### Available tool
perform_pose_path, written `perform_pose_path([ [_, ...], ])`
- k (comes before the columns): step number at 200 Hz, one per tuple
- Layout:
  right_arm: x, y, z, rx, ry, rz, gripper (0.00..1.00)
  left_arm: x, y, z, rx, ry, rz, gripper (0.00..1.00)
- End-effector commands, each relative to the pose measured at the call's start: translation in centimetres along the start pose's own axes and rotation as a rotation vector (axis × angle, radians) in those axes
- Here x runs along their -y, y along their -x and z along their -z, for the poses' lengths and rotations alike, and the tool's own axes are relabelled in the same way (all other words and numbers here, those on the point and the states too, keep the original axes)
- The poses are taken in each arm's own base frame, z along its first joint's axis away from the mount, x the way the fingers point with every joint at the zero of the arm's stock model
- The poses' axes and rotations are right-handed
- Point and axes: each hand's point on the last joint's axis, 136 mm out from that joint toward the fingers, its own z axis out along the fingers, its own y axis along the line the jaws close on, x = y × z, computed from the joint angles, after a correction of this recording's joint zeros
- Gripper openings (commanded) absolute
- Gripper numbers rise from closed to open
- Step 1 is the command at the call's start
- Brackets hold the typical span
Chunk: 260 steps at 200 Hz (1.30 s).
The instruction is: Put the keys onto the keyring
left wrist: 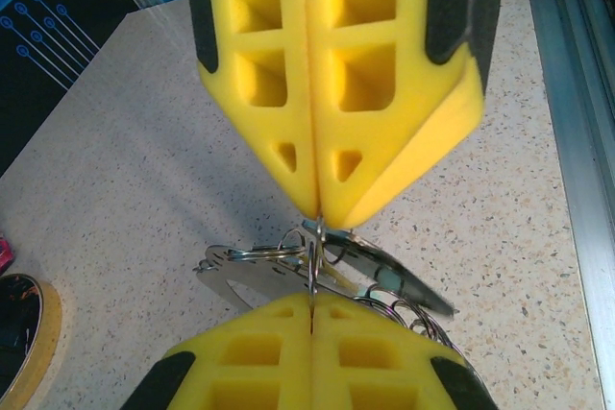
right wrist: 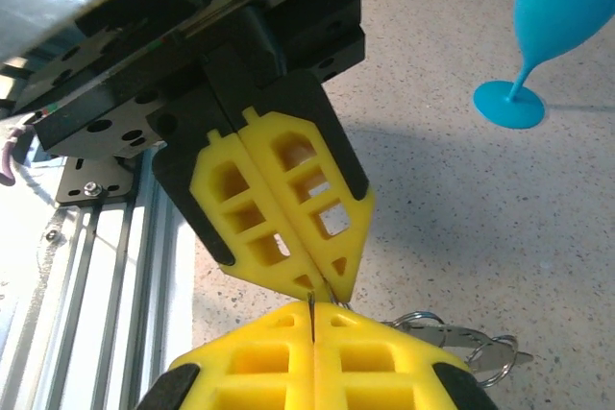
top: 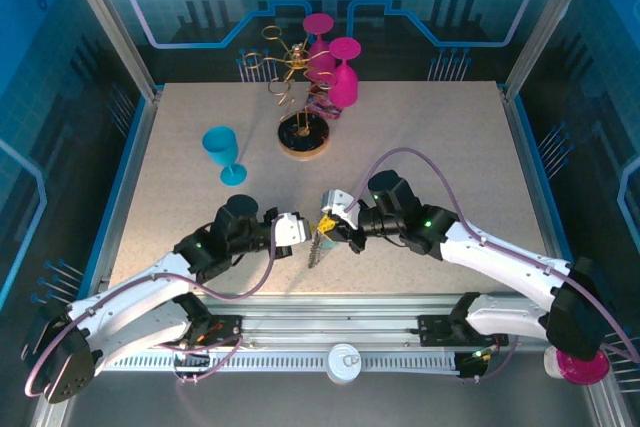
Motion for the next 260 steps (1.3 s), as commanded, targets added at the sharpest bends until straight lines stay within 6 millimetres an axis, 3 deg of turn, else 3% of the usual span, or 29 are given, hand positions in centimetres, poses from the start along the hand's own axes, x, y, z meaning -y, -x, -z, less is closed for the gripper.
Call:
perform_pose_path([
  [1,0.2,1.6,-0.1,0.032,-0.016,0.033,0.00,0.6,0.7,0.1,0.034,-0.029,-0.020,0.00],
  [119,0.5,1.2,-0.5,0.006,-0.034,0.026,0.00,0.6,0.7,0.1,0.036,-0.029,-0.010,0.00],
  [181,2.4,0.3,0.0,-0.025,-0.157,-0.011,0.00,0.5,0.7,0.2,0.036,-0.022,-0.012,0.00],
  [260,2.9,-0.1,0.2,-0.039,-0.185,-0.058,0.00,0.4,0.8,0.3,0.039,-0.014,-0.020,0.00],
])
